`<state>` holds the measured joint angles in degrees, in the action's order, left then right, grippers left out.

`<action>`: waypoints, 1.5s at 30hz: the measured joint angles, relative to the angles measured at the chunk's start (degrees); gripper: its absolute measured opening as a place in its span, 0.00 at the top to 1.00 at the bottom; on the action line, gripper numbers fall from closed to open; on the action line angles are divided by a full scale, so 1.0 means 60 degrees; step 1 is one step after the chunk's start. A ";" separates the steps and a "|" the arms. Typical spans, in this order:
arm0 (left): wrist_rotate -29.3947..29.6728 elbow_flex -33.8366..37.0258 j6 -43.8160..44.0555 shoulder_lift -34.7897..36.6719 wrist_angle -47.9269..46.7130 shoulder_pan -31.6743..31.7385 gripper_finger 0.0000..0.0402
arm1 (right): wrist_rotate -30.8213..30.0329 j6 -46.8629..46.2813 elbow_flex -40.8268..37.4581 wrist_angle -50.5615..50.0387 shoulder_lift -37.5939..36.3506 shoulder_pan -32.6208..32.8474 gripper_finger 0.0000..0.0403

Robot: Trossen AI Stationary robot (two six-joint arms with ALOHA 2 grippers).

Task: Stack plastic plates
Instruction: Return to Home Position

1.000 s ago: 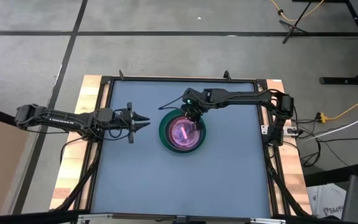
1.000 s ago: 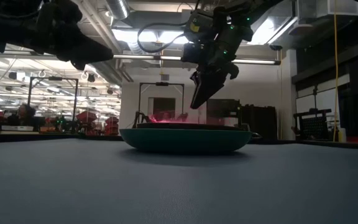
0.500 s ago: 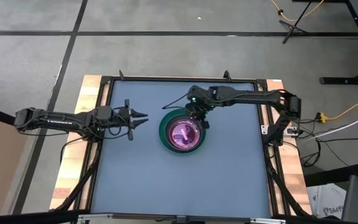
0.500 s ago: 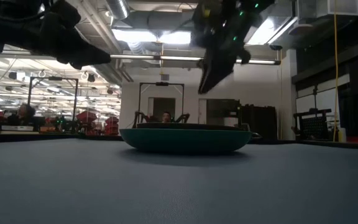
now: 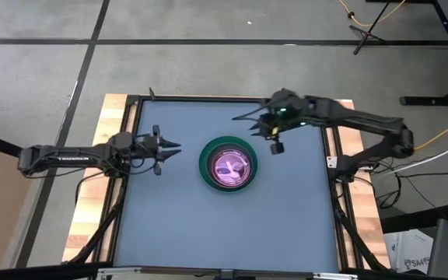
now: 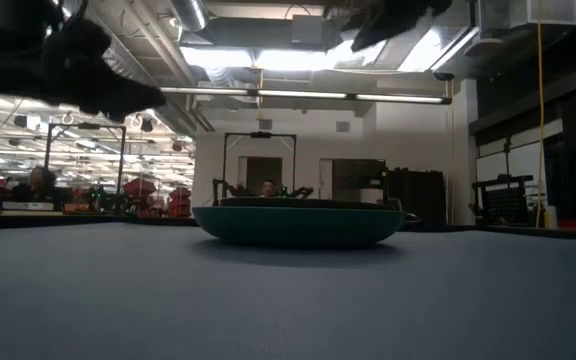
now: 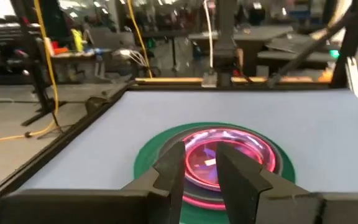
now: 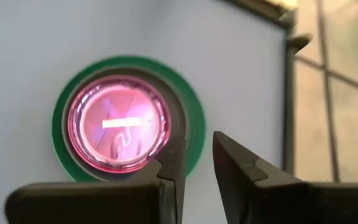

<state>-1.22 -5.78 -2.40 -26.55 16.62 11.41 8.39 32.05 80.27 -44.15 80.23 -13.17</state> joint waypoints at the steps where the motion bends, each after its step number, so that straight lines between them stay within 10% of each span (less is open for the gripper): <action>1: 0.0020 0.0322 0.0079 0.0140 0.0390 0.0056 0.79 | -0.0001 0.0000 0.0000 -0.0018 -0.0270 0.0000 0.82; 16: -0.0502 0.0893 0.0315 0.1499 0.0022 0.0792 0.79 | -0.0989 0.0220 -0.0150 -0.0901 -0.3699 0.0004 0.82; 35: -0.1248 0.0893 -0.0071 0.2787 -0.0338 0.1767 0.79 | -0.1057 -0.1668 -0.6227 0.1732 -1.0058 0.0004 0.82; 45: -0.2199 0.0893 0.0290 0.3396 -0.0513 0.2501 0.79 | -0.1056 -0.1876 -0.7080 0.1594 -1.2859 0.0004 0.82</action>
<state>-14.42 -0.43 -0.66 -6.17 13.54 26.41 2.05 20.80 37.79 -34.59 3.08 -13.15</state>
